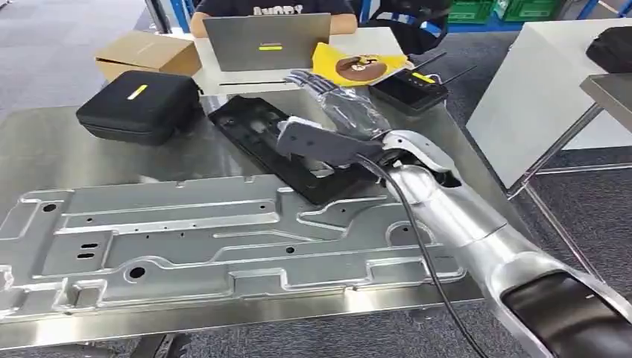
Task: Take the parts from the cabinet and place them on the table.
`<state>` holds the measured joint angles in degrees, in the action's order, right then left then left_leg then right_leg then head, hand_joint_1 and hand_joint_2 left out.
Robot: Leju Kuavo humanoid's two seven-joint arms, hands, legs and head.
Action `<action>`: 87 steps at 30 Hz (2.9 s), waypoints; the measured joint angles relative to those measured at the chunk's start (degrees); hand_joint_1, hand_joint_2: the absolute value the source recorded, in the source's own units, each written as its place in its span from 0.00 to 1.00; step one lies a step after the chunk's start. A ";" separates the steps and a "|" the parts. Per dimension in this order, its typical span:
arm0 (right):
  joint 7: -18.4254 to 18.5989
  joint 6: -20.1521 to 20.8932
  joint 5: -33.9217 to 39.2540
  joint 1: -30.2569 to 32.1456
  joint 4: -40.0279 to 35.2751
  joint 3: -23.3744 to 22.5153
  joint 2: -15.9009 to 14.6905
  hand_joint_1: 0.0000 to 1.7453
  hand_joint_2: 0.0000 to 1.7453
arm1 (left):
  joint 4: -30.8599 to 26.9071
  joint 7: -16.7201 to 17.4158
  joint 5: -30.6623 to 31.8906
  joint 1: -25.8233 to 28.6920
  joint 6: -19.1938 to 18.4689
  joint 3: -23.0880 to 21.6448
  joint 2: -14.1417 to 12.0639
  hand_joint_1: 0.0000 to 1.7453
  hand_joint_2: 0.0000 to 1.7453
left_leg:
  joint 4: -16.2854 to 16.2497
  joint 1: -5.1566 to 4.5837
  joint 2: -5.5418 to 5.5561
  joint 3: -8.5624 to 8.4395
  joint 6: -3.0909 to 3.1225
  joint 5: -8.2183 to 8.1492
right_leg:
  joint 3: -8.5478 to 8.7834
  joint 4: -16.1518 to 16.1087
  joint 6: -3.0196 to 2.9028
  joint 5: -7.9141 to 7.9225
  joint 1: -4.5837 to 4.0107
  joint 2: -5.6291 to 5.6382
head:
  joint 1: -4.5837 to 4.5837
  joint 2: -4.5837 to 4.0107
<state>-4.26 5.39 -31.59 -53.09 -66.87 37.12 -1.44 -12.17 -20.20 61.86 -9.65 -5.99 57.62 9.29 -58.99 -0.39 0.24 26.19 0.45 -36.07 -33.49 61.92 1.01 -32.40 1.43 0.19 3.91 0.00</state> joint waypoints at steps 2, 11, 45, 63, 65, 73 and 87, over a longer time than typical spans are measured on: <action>0.11 0.09 0.47 -0.85 -1.13 -0.49 -0.07 0.00 0.00 | 0.00 0.00 -0.02 -0.02 0.00 -0.16 0.02 0.00 0.00 | 0.00 0.00 0.00 0.00 0.00 0.00 | 0.00 0.00 0.00 0.00 0.00 0.00 | 0.00 0.00; -0.04 -0.94 10.92 -2.22 -10.14 -6.37 -4.44 0.00 0.00 | 0.00 -0.44 -1.75 0.33 0.02 -0.22 0.15 0.00 0.00 | -0.01 -0.02 0.03 0.05 0.01 -0.01 | 0.00 -0.06 0.01 0.00 0.01 -0.06 | 0.00 0.00; -15.65 -6.79 20.09 50.43 -53.06 -39.35 -22.03 0.00 0.00 | 0.00 -4.17 -6.86 4.70 1.01 3.65 -0.50 0.00 0.00 | 0.03 -0.59 0.36 0.37 1.24 0.06 | 0.24 -1.25 1.34 0.73 0.66 -0.35 | 0.00 0.00; -20.48 -6.16 19.74 62.52 -57.96 -45.29 -18.69 0.00 0.00 | 0.00 -4.55 -7.37 5.05 1.53 4.78 -0.79 0.00 0.00 | -2.25 0.57 0.14 1.13 -0.83 -3.11 | -2.17 0.21 0.31 1.35 0.83 -0.48 | -0.28 0.00; -21.05 -5.90 19.24 63.79 -58.44 -45.40 -18.03 0.00 0.00 | 0.00 -4.57 -7.47 5.03 1.53 4.87 -0.79 0.00 0.00 | -10.42 0.65 0.11 4.42 -1.15 -7.75 | -2.51 0.22 -0.14 1.61 0.64 -0.76 | -0.28 0.00; -21.81 -5.85 18.50 66.70 -59.51 -45.40 -16.15 0.00 0.00 | -0.02 -4.76 -7.69 4.84 1.57 4.98 -1.16 0.00 0.00 | 1.35 -0.80 -0.20 -2.39 1.68 -0.78 | -4.01 -0.05 -0.50 4.07 -0.41 -0.96 | -0.33 0.00; -22.34 -5.07 18.39 67.35 -59.66 -45.42 -15.10 0.00 0.00 | -0.02 -4.92 -7.69 4.50 1.77 5.05 -1.33 0.00 0.00 | 0.16 -0.21 -1.16 6.88 1.82 6.55 | 6.11 -1.89 2.70 -1.14 0.38 -0.39 | -0.42 0.00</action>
<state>-26.60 0.33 -13.20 14.26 -126.53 -8.31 -16.55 -12.20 -25.11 54.16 -5.15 -4.22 62.66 7.96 -58.83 -0.60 -0.92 33.07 2.27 -29.52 -27.37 60.03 3.71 -33.55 1.81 -0.21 3.50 0.00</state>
